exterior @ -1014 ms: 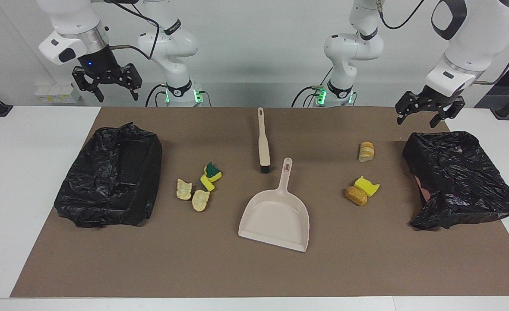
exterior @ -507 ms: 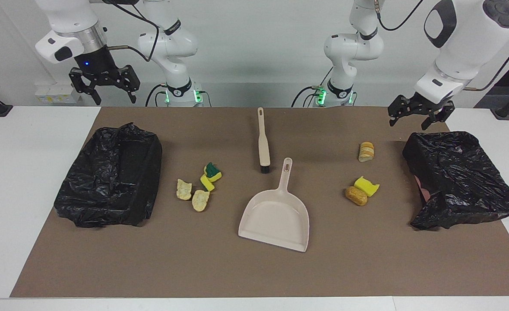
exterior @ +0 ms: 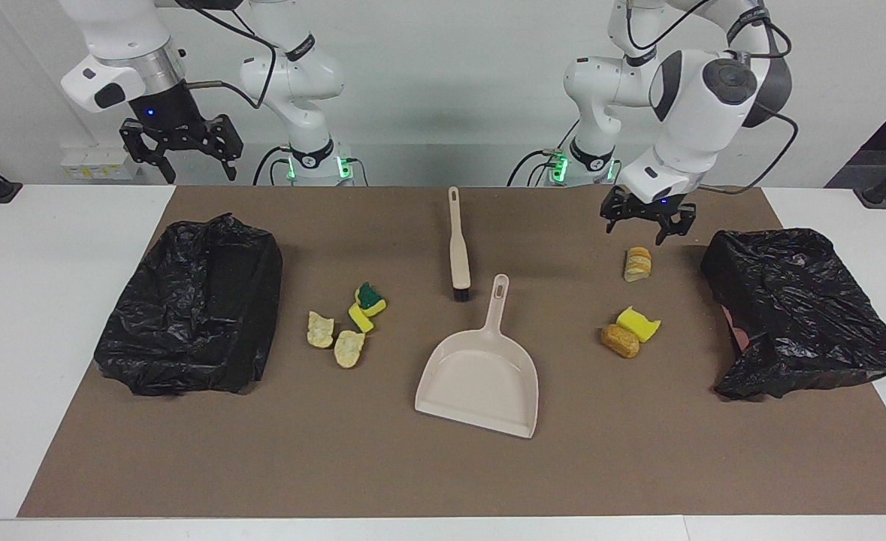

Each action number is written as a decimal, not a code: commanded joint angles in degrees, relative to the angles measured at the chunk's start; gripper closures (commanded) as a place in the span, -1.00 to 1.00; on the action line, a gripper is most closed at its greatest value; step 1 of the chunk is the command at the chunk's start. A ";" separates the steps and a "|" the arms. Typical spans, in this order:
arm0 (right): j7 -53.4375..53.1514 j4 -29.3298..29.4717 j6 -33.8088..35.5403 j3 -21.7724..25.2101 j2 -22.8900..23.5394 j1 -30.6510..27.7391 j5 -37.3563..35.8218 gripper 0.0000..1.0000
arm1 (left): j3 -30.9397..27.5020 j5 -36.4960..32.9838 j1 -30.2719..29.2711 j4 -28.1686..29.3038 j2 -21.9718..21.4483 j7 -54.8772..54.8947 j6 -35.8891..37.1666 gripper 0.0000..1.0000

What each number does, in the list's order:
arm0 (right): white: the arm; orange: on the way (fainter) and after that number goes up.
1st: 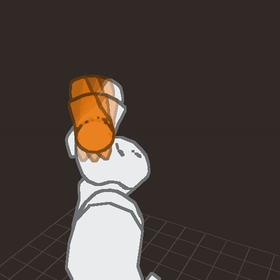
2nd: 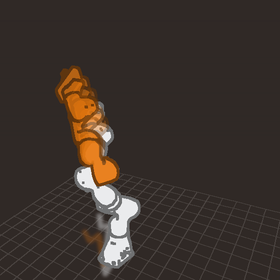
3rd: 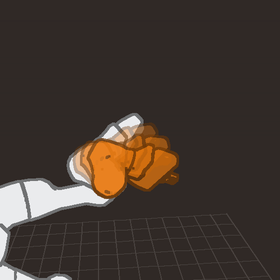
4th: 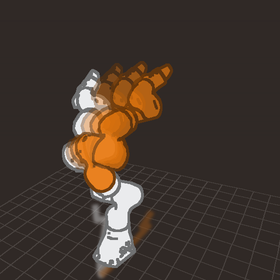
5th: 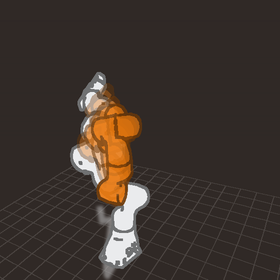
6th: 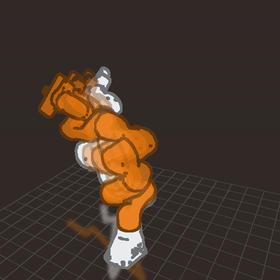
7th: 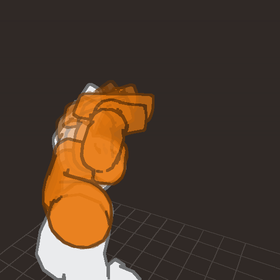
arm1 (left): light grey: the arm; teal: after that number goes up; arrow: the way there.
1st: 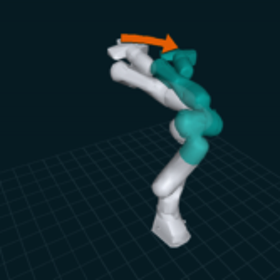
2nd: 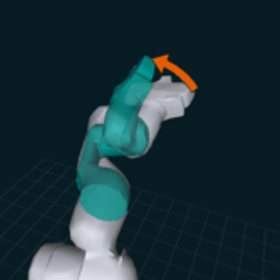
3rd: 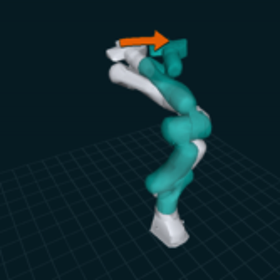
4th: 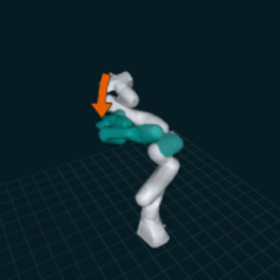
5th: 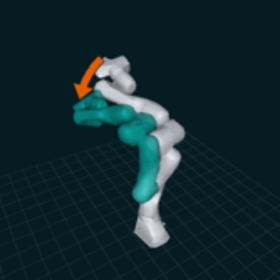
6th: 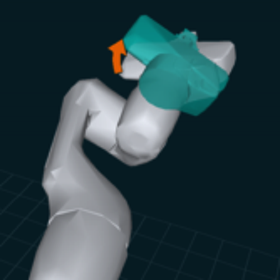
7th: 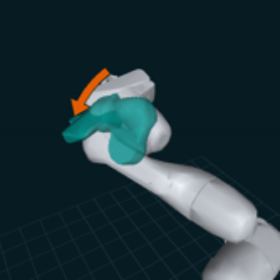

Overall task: Sweep and dump trash in bin
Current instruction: 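Move the left gripper toward the beige brush handle, then grasp the beige brush handle with the left gripper and lift it, then grasp the dustpan with the right gripper while the left gripper brings the brush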

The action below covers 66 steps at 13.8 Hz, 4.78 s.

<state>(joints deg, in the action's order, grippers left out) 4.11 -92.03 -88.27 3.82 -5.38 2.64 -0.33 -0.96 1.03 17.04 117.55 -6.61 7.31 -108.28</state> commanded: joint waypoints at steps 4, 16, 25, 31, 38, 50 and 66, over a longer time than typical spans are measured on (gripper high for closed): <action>2.39 -0.69 0.11 1.01 -1.99 -0.28 1.12 -1.00 | -0.80 -0.85 17.56 8.82 -2.09 -20.37 -8.76 -1.00; 2.57 -7.28 -0.32 0.31 -3.94 -0.27 0.42 -1.00 | -0.80 -0.68 40.17 13.49 6.61 -50.91 -25.40 -1.00; 2.57 -7.28 -0.41 0.31 -3.94 -0.18 0.42 -1.00 | -1.06 -0.68 41.15 13.93 8.46 -50.20 -26.37 -0.41; 2.57 -7.28 -0.41 0.31 -3.85 -0.18 0.42 -1.00 | -1.24 -0.68 40.97 13.67 7.93 -50.29 -26.37 0.01; 2.57 -7.28 -0.41 0.31 -3.94 -0.18 0.42 -1.00 | -2.12 -0.68 38.86 10.86 5.21 -56.77 -16.21 1.00; -14.53 -8.25 -2.33 -7.93 -2.01 0.61 1.47 -1.00 | -2.12 -6.29 22.00 10.33 0.37 -65.23 5.70 1.00; -61.22 15.04 -26.22 -33.26 39.73 6.49 -11.53 -1.00 | -2.21 -12.11 -1.22 29.65 -13.00 -52.68 0.38 1.00</action>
<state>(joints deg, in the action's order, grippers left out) -53.98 -80.06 -112.15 -27.93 30.07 7.40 -9.56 -3.83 -10.85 16.50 144.29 -18.07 -47.35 -103.90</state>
